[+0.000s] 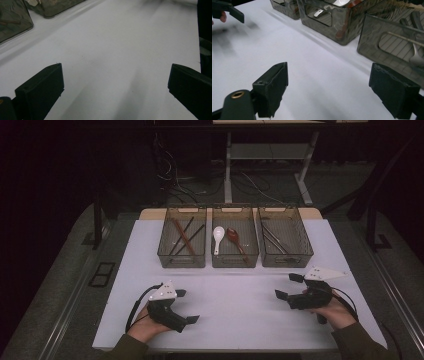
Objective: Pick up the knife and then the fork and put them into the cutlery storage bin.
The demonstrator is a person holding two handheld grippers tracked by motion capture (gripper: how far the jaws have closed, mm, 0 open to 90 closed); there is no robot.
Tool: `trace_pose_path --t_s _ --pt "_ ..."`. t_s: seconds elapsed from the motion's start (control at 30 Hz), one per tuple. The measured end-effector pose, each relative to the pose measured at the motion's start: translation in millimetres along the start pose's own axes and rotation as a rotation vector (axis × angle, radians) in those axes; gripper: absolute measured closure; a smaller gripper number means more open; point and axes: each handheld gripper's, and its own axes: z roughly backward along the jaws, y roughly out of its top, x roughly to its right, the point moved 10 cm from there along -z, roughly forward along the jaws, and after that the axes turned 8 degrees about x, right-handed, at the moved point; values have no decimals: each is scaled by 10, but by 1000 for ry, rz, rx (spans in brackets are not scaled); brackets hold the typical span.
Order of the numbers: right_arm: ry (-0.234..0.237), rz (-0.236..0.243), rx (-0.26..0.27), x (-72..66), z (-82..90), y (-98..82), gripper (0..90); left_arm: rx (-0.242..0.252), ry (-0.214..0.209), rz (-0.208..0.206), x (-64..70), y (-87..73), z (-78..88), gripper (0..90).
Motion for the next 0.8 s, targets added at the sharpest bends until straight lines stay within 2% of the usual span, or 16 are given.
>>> trace_pose_path --t_s 0.33,0.5,0.8 --pt "6 12 22 -58 84 -143 154 -2 0 -3 -7 -3 6 0" --pt "17 -12 23 -69 111 -203 154 -2 0 -5 -7 -2 9 0" --pt "23 -5 -11 -108 127 -332 154 -4 0 -5 -13 -10 11 0"
